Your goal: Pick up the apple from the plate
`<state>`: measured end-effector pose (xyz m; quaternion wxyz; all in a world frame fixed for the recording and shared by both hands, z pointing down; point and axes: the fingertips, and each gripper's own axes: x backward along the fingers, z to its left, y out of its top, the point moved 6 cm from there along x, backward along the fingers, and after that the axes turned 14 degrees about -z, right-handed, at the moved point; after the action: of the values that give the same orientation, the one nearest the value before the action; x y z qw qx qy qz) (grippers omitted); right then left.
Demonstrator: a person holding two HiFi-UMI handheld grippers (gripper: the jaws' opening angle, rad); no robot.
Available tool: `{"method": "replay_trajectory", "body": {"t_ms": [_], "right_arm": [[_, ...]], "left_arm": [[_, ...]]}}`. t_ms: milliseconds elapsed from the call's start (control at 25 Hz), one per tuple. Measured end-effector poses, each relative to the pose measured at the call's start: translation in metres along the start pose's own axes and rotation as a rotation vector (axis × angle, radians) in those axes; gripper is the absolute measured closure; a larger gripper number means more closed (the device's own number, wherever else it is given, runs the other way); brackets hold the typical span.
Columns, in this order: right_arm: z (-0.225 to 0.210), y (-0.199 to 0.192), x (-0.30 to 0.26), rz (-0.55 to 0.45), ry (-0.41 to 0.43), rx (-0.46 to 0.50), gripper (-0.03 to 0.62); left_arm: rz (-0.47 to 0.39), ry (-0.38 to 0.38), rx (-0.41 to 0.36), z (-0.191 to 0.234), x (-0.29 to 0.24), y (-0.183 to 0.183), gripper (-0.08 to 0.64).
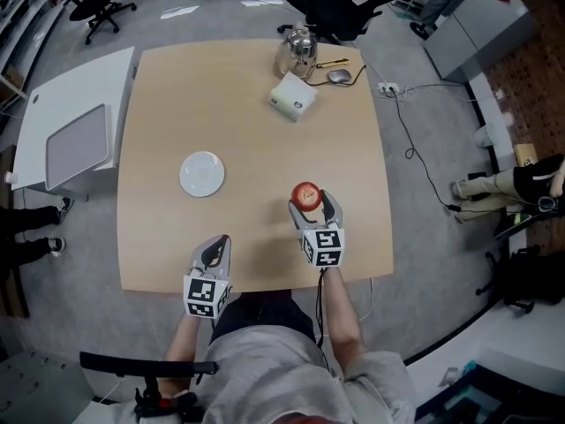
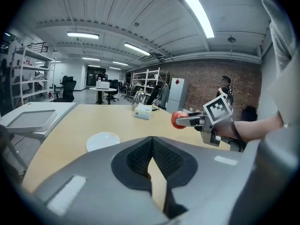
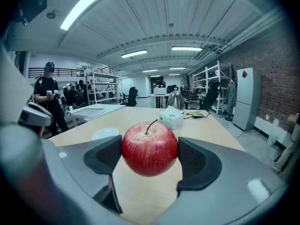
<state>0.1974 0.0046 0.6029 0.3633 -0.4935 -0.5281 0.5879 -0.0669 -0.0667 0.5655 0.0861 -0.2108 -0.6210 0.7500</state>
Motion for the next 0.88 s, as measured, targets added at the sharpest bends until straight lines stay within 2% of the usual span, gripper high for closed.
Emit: {"method": "replay_trajectory", "body": {"t_ms": [600, 880], "right_arm": [[-0.051, -0.007, 0.013, 0.014, -0.077, 0.004, 0.213], [-0.084, -0.023, 0.006, 0.030, -0.113, -0.012, 0.213]], "left_arm": [[0.028, -0.039, -0.010, -0.022, -0.035, 0.010, 0.540], [0.055, -0.059, -0.008, -0.031, -0.066, 0.004, 0.540]]}}
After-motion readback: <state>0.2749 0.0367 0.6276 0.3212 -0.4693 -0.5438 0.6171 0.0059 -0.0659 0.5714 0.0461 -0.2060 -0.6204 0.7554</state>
